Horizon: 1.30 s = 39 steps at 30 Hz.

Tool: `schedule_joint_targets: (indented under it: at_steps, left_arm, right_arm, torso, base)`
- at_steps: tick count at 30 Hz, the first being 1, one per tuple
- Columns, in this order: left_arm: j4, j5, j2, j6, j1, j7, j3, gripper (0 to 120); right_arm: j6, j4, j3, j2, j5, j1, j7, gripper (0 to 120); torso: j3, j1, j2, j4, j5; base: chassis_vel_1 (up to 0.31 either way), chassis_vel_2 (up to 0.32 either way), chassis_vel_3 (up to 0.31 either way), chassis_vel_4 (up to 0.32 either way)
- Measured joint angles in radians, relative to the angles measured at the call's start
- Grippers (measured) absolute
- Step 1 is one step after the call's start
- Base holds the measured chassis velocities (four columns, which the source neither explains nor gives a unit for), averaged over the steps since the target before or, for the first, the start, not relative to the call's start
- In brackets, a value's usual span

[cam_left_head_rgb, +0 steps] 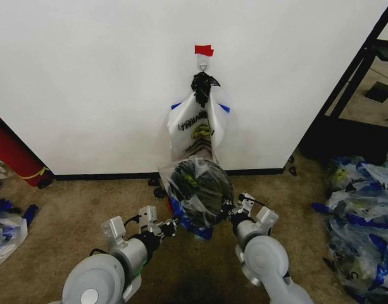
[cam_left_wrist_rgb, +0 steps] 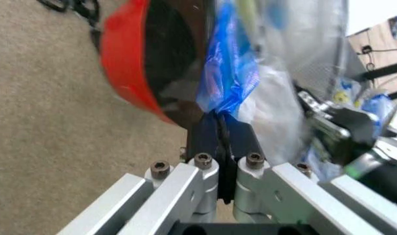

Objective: Pick up the garbage bag from the wall and place it over the trash bin.

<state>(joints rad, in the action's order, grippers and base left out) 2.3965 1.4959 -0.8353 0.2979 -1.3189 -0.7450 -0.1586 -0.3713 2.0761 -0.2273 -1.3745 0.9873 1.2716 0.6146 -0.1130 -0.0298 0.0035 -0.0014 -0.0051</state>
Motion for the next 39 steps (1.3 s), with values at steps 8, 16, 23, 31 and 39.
schedule_joint_targets:
  at_steps: [8,16,23,31,39]
  left_arm:
    - [-0.020,-0.015,0.013,-0.007,-0.007,0.001,-0.012,0]
    - [-0.104,-0.041,-0.015,-0.013,0.020,0.017,0.015,0]
    - [-0.194,-0.072,-0.040,-0.025,0.042,0.046,0.032,0]
    - [-0.238,-0.110,-0.050,-0.042,0.047,0.069,0.037,0]
    - [-0.203,-0.117,-0.044,-0.005,0.033,0.075,0.024,4]
  right_arm:
    - [-0.004,0.011,-0.029,0.020,0.031,0.007,0.002,0]
    - [-0.022,0.042,-0.038,0.015,0.108,0.014,0.033,0]
    - [-0.049,0.081,-0.054,0.036,0.139,0.045,0.027,0]
    - [-0.083,0.109,-0.065,0.055,0.158,0.069,0.031,0]
    - [-0.080,0.098,-0.069,0.054,0.138,0.070,0.031,0]
  torso:
    - [0.000,0.000,0.000,0.0001,0.0004]
    - [0.000,0.000,0.000,0.0002,-0.0002]
    - [0.000,0.000,0.000,0.0000,-0.0001]
    - [0.000,0.000,0.000,0.0001,0.0000]
    - [0.000,0.000,0.000,0.0000,0.0000]
  base:
    - [0.000,0.000,0.000,0.000]
    - [0.000,0.000,0.000,0.000]
    - [0.000,0.000,0.000,0.000]
    - [0.000,0.000,0.000,0.000]
    - [0.000,0.000,0.000,0.000]
